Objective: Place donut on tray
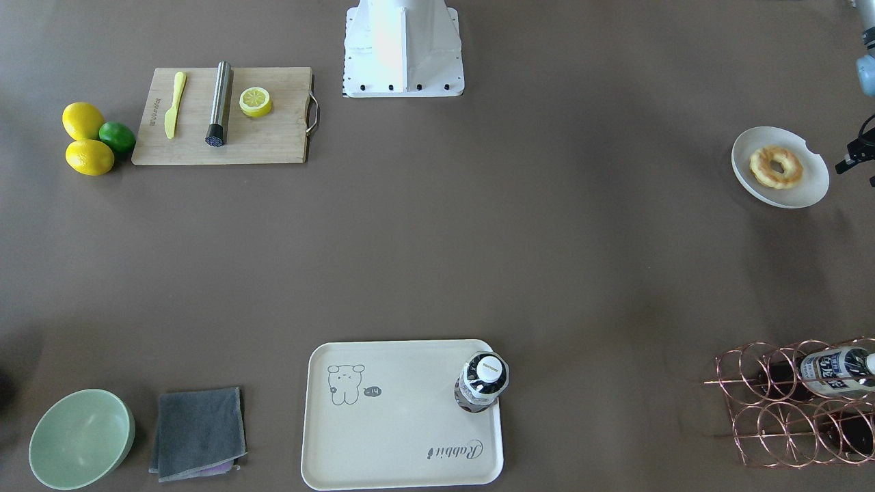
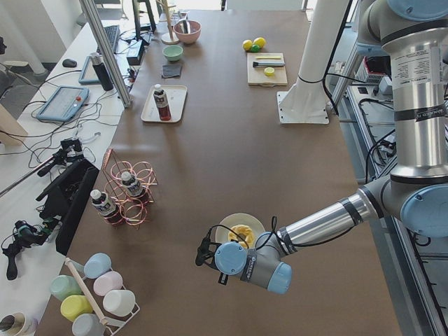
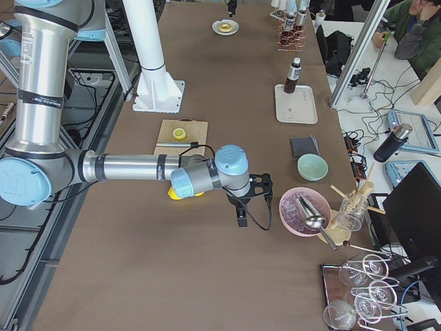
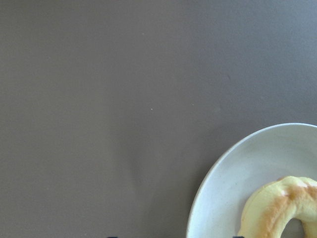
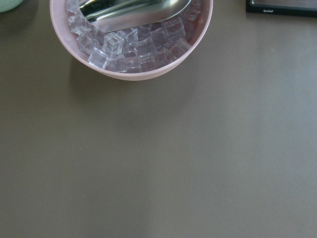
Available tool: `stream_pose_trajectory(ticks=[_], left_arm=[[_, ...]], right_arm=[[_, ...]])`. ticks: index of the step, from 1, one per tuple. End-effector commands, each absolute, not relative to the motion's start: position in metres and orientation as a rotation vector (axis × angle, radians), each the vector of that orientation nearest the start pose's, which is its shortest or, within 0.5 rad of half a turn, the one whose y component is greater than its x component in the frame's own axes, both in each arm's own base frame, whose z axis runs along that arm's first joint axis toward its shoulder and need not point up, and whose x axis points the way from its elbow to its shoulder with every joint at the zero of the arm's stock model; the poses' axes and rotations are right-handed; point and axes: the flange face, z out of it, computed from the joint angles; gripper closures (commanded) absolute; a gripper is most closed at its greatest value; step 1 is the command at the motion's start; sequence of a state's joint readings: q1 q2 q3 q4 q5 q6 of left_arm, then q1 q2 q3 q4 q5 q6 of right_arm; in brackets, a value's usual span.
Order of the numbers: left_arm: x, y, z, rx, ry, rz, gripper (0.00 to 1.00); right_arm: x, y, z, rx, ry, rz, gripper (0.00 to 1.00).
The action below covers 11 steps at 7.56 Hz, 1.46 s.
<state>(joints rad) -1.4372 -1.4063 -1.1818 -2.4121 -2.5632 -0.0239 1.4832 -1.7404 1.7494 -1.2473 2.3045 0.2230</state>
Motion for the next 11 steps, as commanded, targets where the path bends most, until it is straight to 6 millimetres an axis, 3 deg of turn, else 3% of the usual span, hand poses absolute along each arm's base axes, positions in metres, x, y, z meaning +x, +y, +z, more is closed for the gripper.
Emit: stream_pose_trajectory(ticks=[1,3,7,8,10,11], left_arm=[[0.015,-0.377,0.813,0.169,1.011,0.280,0.25],[0.028,-0.375,0.815,0.156,1.015,0.313,0.43],[0.033,-0.369,0.823,0.148,1.013,0.330,0.78],[0.033,-0.369,0.823,0.148,1.021,0.332,1.00],[0.035,-0.371,0.813,0.156,1.061,0.343,1.00],[0.035,-0.378,0.798,0.174,1.083,0.343,1.00]], right_arm=[[0.028,-0.443,0.616,0.201,-0.762,0.007,0.00],[0.029,-0.443,0.617,0.204,-0.749,0.009,0.00],[0.030,-0.441,0.621,0.199,-0.736,0.014,0.00],[0.030,-0.441,0.621,0.201,-0.736,0.012,0.00],[0.030,-0.441,0.620,0.202,-0.737,0.010,0.00],[0.030,-0.441,0.620,0.202,-0.738,0.011,0.00]])
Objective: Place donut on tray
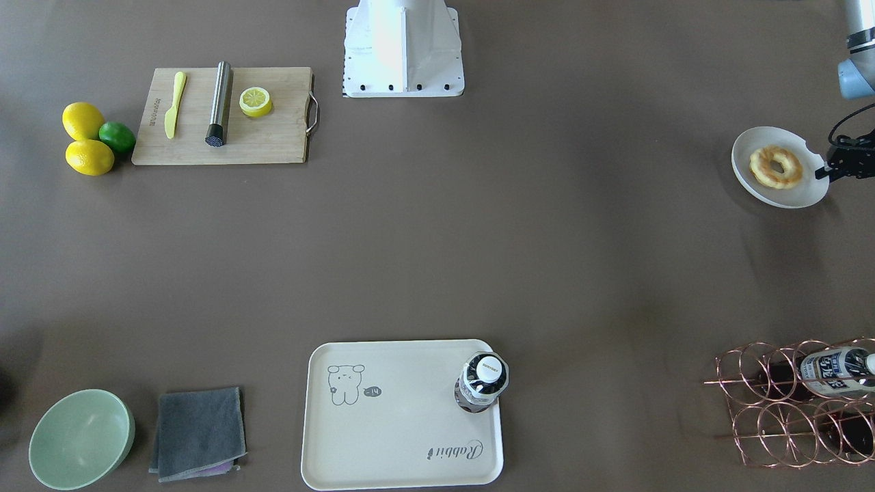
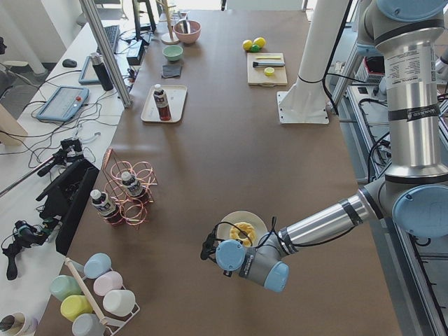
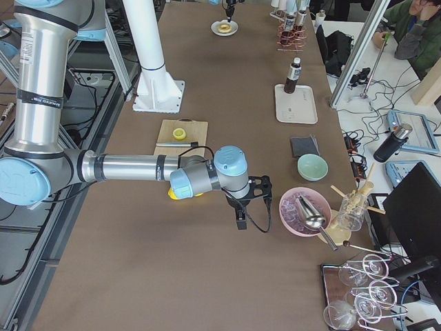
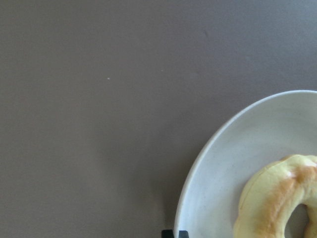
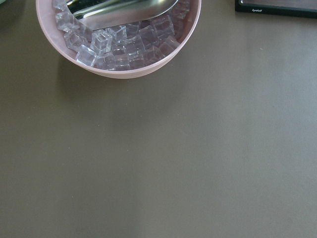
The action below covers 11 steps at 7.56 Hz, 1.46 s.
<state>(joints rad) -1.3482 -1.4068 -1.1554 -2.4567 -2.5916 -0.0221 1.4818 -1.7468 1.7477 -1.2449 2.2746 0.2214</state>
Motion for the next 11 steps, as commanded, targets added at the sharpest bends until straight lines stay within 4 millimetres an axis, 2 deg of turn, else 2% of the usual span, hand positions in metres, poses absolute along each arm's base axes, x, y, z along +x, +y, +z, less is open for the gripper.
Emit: stream_pose_trajectory(ticks=[1,3,4,5,6,8,9,10,11], left_arm=[[0.037,-0.384,0.776,0.172,1.123,0.318,1.00],[0.038,-0.406,0.698,0.165,1.191,0.178,1.00],[0.043,-0.416,0.662,0.166,1.205,0.134,1.00],[0.052,-0.420,0.621,0.159,1.227,0.103,1.00],[0.072,-0.421,0.583,0.144,1.237,0.086,1.00],[0.136,-0.415,0.522,0.093,1.222,0.037,1.00],[0.159,-0.410,0.492,0.058,1.238,0.021,1.00],[0.170,-0.421,0.449,0.048,1.237,0.014,1.00],[0.189,-0.426,0.408,0.047,1.203,0.010,1.00]], right_arm=[[0.030,-0.441,0.620,0.202,-0.738,0.011,0.00],[0.028,-0.446,0.608,0.213,-0.754,0.021,0.00],[0.017,-0.455,0.591,0.206,-0.769,0.060,0.00],[-0.001,-0.466,0.566,0.198,-0.791,0.099,0.00],[-0.027,-0.476,0.544,0.178,-0.817,0.130,0.00],[-0.096,-0.483,0.483,0.129,-0.884,0.193,0.00],[-0.129,-0.488,0.456,0.100,-0.916,0.220,0.00],[-0.157,-0.488,0.430,0.076,-0.951,0.235,0.00],[-0.187,-0.482,0.404,0.055,-0.975,0.257,0.00]])
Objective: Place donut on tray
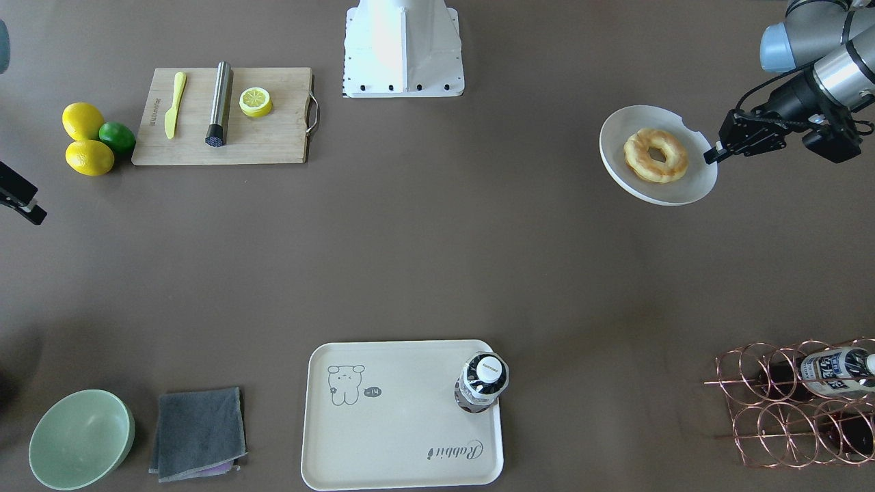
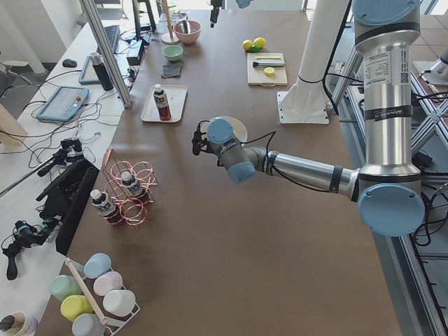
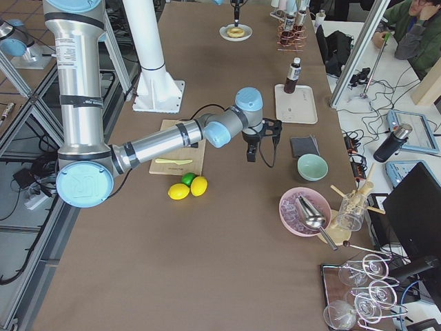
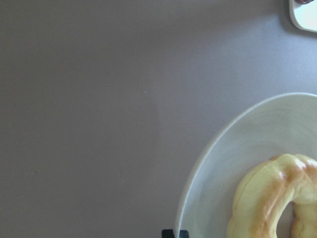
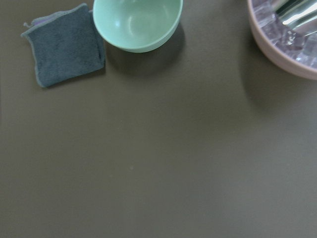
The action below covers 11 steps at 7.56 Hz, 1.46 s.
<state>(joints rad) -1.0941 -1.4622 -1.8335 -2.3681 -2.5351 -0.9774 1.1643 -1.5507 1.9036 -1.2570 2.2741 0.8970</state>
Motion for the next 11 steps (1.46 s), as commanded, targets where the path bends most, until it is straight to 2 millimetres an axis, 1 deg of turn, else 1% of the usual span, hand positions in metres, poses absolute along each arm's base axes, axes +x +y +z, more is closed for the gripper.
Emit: stream_pose_trajectory(ticks=[1,2,3,4,5,6,7,8,9,10,11], left_arm=[[0.222,-0.430,0.372,0.043,1.144,0.006,1.00],[0.250,-0.446,0.323,0.058,1.096,-0.013,1.00],[0.288,-0.446,0.276,0.015,1.095,-0.049,1.00],[0.338,-0.430,0.245,0.001,1.099,-0.088,1.00],[0.392,-0.407,0.212,-0.013,1.091,-0.106,1.00],[0.419,-0.395,0.176,-0.006,1.065,-0.131,1.00],[0.440,-0.380,0.157,0.011,1.054,-0.142,1.00],[0.462,-0.368,0.150,0.013,1.050,-0.150,1.00],[0.472,-0.372,0.137,0.020,1.055,-0.164,1.00],[0.473,-0.371,0.131,0.020,1.064,-0.161,1.00],[0.473,-0.371,0.131,0.020,1.064,-0.161,1.00]], right_arm=[[-0.218,-0.475,0.377,0.040,-0.999,0.276,0.00],[-0.249,-0.471,0.346,0.005,-1.040,0.297,0.00],[-0.278,-0.461,0.319,-0.038,-1.073,0.315,0.00],[-0.301,-0.444,0.290,-0.069,-1.067,0.314,0.00],[-0.317,-0.423,0.252,-0.091,-1.065,0.270,0.00],[-0.327,-0.400,0.234,-0.106,-1.067,0.227,0.00],[-0.338,-0.389,0.231,-0.096,-1.065,0.207,0.00],[-0.349,-0.381,0.230,-0.090,-1.059,0.212,0.02],[-0.365,-0.369,0.228,-0.092,-1.053,0.237,0.04],[-0.374,-0.359,0.220,-0.096,-1.058,0.274,0.10],[-0.381,-0.353,0.215,-0.107,-1.064,0.302,0.15]])
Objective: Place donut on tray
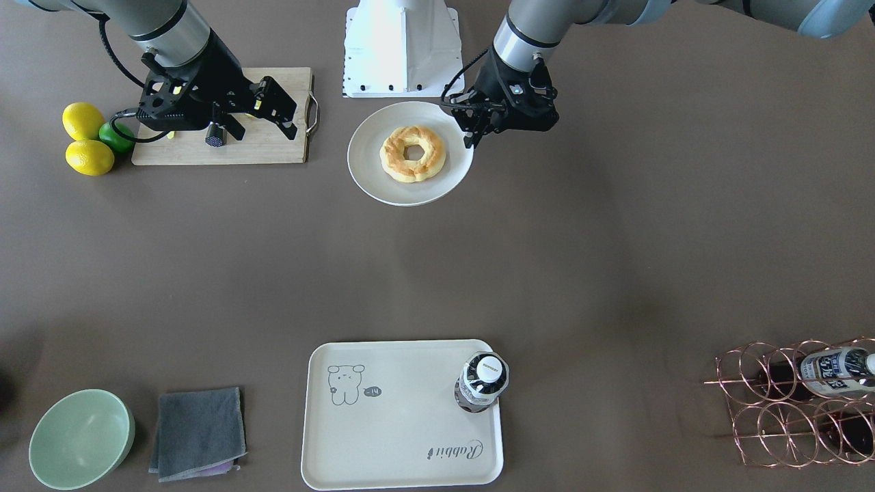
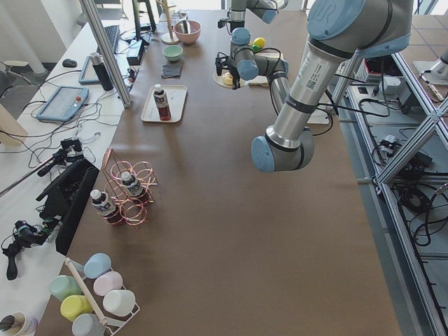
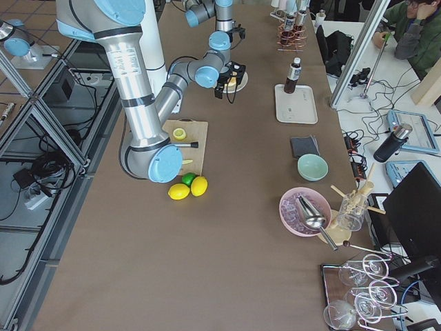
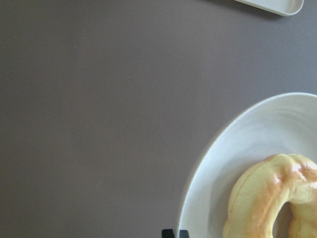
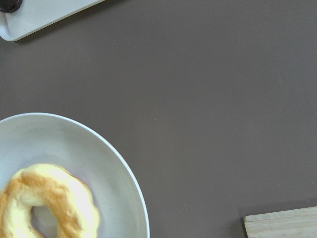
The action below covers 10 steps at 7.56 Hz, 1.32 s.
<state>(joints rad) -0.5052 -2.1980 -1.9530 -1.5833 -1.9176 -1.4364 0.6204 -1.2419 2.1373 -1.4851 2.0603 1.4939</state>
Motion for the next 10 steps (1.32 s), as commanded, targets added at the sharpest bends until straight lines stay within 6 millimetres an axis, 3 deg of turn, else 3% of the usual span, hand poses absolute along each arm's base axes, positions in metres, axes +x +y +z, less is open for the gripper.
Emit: stream_pose_trajectory(ticks=[1,5,9,10], left_arm=[[0.472,-0.371,0.129,0.023,1.068,-0.161,1.00],[0.470,-0.371,0.123,0.028,1.079,-0.161,1.00],[0.468,-0.370,0.122,0.026,1.082,-0.166,1.00],[0.467,-0.369,0.121,0.027,1.087,-0.165,1.00]], right_arm=[[-0.390,-0.348,0.214,-0.093,-1.058,0.321,0.19],[-0.399,-0.342,0.216,-0.091,-1.045,0.372,0.46],[-0.403,-0.338,0.212,-0.122,-1.050,0.444,0.85],[-0.403,-0.338,0.211,-0.134,-1.052,0.462,1.00]])
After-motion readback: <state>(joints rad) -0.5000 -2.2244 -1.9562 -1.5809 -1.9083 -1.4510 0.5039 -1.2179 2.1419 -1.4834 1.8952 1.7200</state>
